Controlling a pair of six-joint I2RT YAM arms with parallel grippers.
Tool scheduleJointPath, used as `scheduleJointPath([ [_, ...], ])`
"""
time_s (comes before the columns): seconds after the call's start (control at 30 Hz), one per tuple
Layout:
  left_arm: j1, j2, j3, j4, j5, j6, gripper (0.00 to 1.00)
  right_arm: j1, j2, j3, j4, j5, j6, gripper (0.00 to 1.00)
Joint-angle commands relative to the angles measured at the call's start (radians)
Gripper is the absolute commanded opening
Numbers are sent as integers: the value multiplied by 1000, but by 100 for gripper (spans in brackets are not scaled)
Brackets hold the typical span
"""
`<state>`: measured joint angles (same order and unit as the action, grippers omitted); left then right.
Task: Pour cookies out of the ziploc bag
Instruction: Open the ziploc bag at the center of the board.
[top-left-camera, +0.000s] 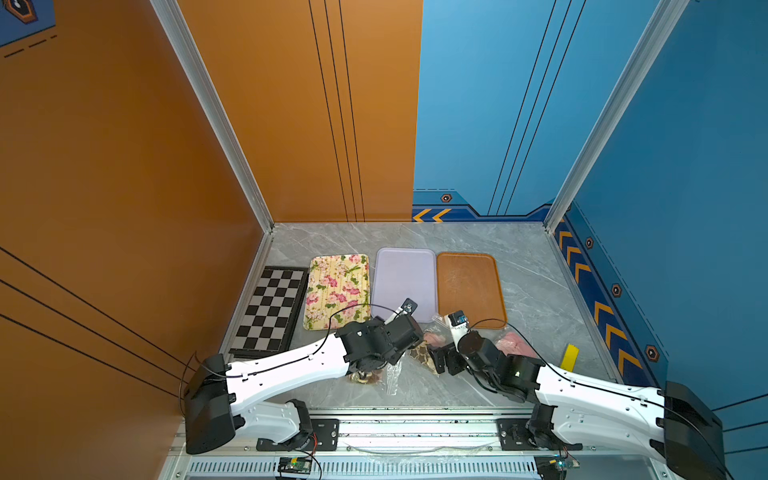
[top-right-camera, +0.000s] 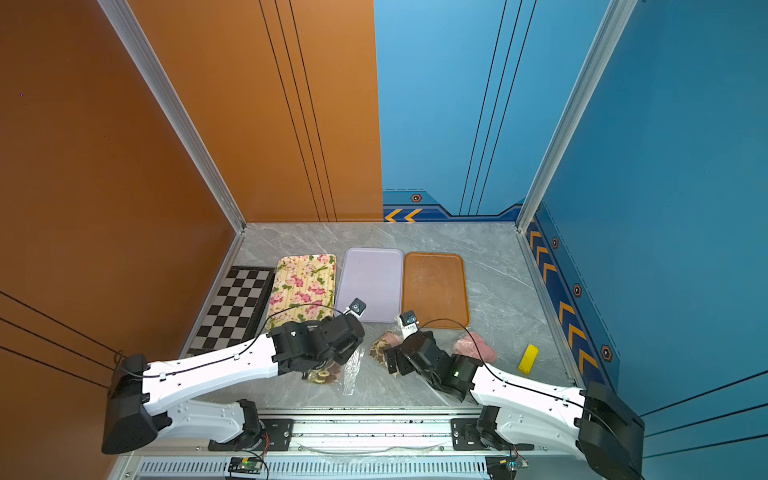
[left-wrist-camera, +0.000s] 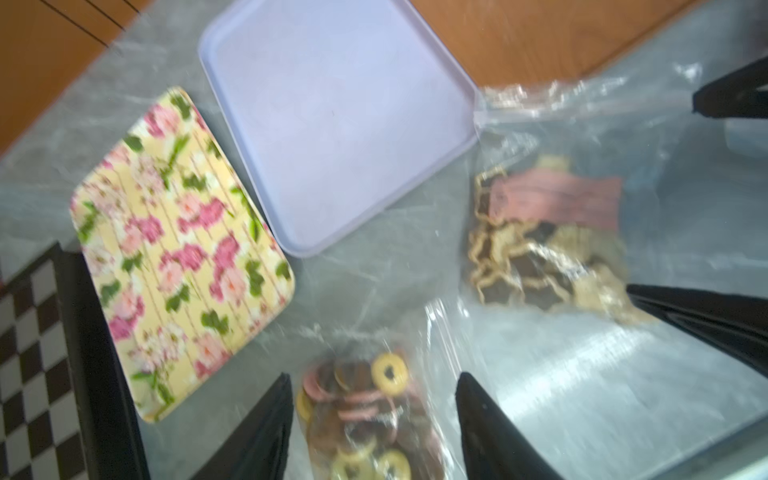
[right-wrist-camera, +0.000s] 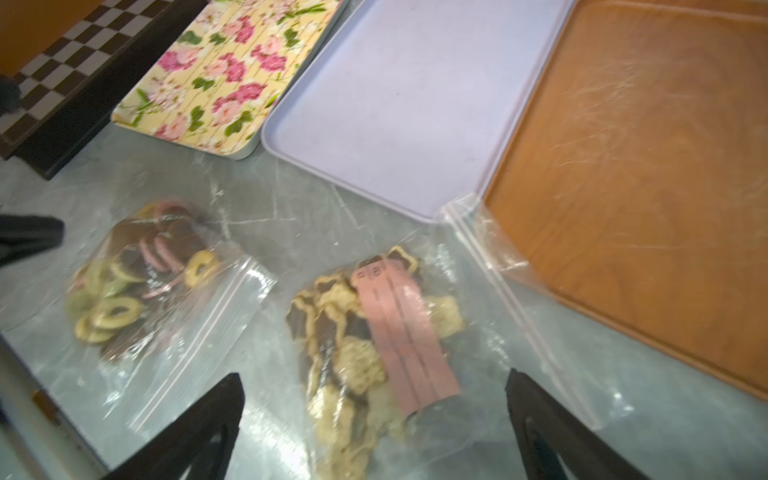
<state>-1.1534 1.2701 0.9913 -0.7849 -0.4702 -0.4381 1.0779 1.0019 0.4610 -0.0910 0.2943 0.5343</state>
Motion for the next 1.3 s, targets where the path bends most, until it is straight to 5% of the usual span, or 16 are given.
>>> scheduleJointPath([
  [0.0,-79,-48,-36,-265,81,-282,59,67,-61,-48,-83,108,139,100],
  [0.3,-65,47,-40,-288,81,-292,47,117,-87,-162,84,39,186,100],
  [1.27,80,284,-38,-77,280,-165,43,140,65,-128,171,40,184,100],
])
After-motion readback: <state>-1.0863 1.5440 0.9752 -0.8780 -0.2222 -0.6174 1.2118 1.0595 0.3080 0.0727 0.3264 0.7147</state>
